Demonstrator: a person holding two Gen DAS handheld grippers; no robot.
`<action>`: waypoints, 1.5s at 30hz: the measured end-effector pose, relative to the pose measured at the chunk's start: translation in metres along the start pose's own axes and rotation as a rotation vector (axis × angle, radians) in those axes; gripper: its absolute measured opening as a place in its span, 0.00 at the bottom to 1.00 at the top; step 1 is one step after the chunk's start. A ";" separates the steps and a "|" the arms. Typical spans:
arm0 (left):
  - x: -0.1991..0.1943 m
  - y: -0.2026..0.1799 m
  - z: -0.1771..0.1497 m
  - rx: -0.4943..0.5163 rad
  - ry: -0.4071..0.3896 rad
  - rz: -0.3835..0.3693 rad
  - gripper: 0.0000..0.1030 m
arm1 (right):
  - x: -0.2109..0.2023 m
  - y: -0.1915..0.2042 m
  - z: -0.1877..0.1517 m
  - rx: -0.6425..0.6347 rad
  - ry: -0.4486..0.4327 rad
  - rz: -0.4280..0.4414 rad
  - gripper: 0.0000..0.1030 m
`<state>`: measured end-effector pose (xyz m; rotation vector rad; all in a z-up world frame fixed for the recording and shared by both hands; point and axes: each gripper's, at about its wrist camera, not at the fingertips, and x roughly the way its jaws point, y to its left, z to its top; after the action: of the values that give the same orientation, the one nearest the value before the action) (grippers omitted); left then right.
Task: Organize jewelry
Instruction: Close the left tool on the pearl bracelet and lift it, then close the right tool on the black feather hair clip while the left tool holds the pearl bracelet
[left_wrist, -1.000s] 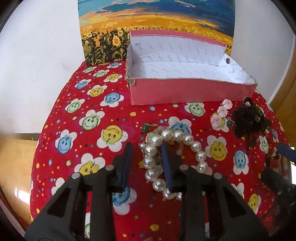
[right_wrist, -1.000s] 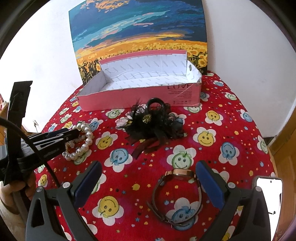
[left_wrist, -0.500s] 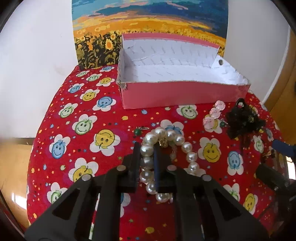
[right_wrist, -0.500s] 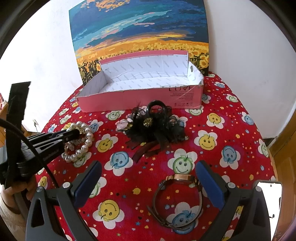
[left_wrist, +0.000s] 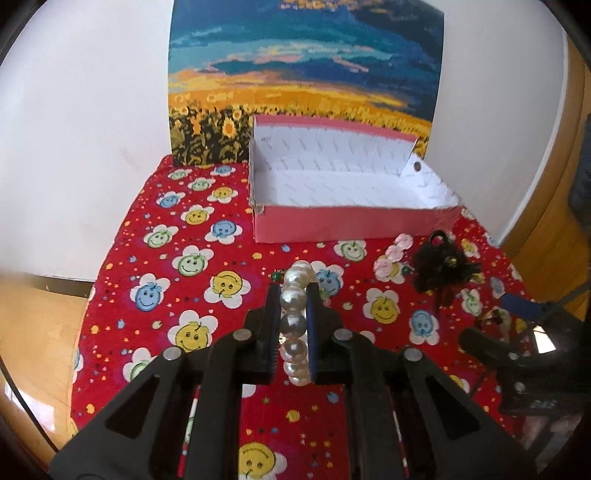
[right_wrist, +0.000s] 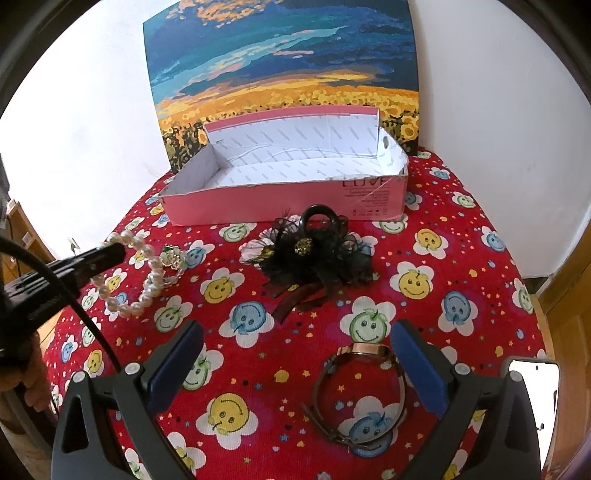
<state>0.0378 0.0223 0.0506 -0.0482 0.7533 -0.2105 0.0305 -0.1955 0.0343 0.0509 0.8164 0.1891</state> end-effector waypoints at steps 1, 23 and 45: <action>-0.004 0.001 0.001 -0.004 -0.009 -0.006 0.05 | 0.000 -0.001 0.000 0.005 0.001 0.006 1.00; -0.021 0.018 -0.002 -0.072 -0.039 0.011 0.05 | 0.028 -0.005 0.037 -0.007 0.037 -0.002 1.00; -0.024 0.015 -0.001 -0.066 -0.037 0.007 0.05 | 0.038 -0.013 0.039 0.021 0.044 -0.007 0.74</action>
<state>0.0223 0.0422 0.0639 -0.1117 0.7235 -0.1777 0.0864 -0.1999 0.0323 0.0637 0.8625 0.1757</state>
